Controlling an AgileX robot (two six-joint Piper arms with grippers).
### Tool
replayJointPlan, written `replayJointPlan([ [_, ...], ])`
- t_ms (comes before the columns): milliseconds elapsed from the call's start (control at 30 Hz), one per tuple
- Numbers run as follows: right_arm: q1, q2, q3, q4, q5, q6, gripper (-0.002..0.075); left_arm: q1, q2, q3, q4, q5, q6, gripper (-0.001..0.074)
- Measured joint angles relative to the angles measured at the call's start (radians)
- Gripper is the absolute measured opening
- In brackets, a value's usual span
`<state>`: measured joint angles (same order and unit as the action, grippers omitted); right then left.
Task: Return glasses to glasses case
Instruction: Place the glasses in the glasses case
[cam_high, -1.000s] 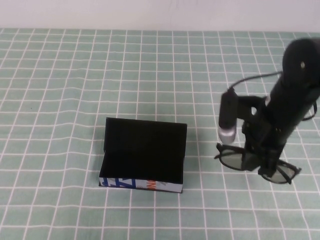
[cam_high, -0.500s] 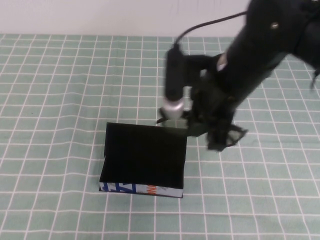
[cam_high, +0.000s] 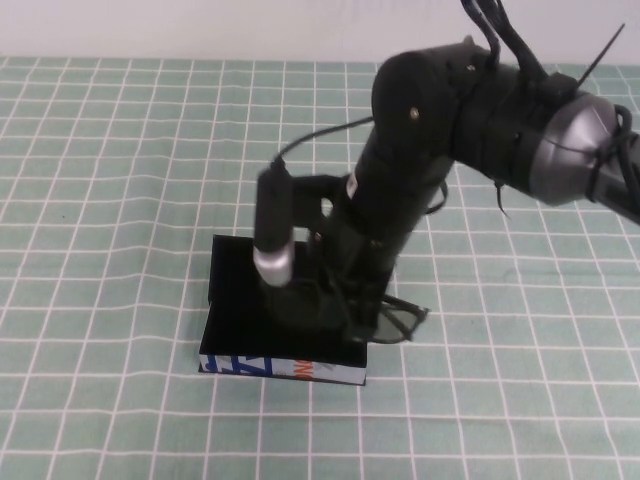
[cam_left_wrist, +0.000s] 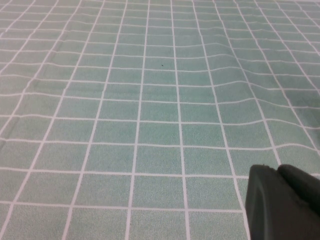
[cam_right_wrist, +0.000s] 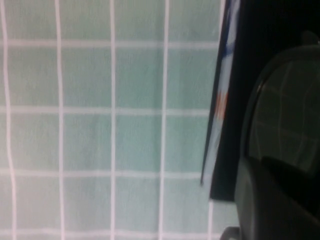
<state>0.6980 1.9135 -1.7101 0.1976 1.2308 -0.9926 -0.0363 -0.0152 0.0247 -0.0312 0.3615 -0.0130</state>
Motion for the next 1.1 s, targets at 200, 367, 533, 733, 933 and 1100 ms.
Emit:
replayJointPlan([
  [200,0.000,0.039,-0.110,0.092,0.000,-0.010,0.0062,0.000,0.000,0.000,0.000,0.000,0.000,-0.0004],
  [367,0.000,0.095,-0.160,0.112,0.000,-0.013,0.0062,0.000,0.000,0.000,0.000,0.000,0.000,-0.0004],
  [533,0.000,0.149,-0.160,0.110,0.000,-0.015,0.0062,0.000,0.000,0.000,0.000,0.000,0.000,-0.0004],
  [733,0.000,0.179,-0.160,0.108,0.000,-0.019,0.0062,0.000,0.000,0.000,0.000,0.000,0.000,-0.0004],
  [933,0.002,0.186,-0.160,0.108,-0.002,-0.019,0.0062,0.000,0.000,0.000,0.000,0.000,0.000,-0.0004],
  [1100,0.002,0.188,-0.160,0.108,-0.004,-0.024,0.0062,0.000,0.000,0.000,0.000,0.000,0.000,-0.0004],
])
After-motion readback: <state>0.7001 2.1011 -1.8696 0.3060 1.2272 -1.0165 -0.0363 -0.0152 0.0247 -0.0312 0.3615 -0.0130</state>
